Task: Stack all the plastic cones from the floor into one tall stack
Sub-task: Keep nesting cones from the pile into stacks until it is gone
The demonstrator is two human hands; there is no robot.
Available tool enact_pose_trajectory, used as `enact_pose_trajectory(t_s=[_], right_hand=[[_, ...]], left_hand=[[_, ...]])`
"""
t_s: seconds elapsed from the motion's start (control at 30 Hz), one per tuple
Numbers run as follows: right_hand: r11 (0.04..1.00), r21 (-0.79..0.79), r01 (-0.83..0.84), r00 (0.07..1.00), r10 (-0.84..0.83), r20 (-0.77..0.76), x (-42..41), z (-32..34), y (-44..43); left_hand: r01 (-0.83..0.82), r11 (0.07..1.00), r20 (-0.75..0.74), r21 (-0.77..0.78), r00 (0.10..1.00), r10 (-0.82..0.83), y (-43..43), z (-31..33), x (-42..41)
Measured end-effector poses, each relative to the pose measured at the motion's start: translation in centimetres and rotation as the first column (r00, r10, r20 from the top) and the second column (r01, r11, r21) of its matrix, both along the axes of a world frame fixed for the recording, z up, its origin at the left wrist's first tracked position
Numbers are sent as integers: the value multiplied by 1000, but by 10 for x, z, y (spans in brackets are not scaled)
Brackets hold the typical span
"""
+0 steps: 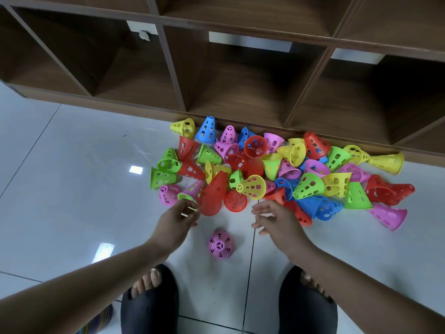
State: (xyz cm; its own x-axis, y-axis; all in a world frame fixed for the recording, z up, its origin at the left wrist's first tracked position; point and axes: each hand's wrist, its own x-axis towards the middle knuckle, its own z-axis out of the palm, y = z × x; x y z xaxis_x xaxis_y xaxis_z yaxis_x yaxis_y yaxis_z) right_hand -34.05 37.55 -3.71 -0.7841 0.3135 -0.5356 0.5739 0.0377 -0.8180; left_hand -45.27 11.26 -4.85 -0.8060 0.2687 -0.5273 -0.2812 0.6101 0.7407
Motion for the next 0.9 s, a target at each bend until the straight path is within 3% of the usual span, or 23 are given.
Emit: enact_pose_trajectory(t_s=[0.23,0.47,0.63,0.9], right_hand=[[978,198,66,997,-58,-48,-29,-2,28],[999,38,26,999,-27,27,-39,-4,34],[998,28,57,998,-58,21,-40,-4,35],[992,21,123,991,-122,-62,-36,6,32]], left_hand=[[-89,991,-33,98,995,92,8,11,-17],[-77,996,-46,36,996,79,4,8,-18],[-113,993,-84,30,990,115,0,9,-21],[-222,959,-87,178,967,240,-10,21,-17]])
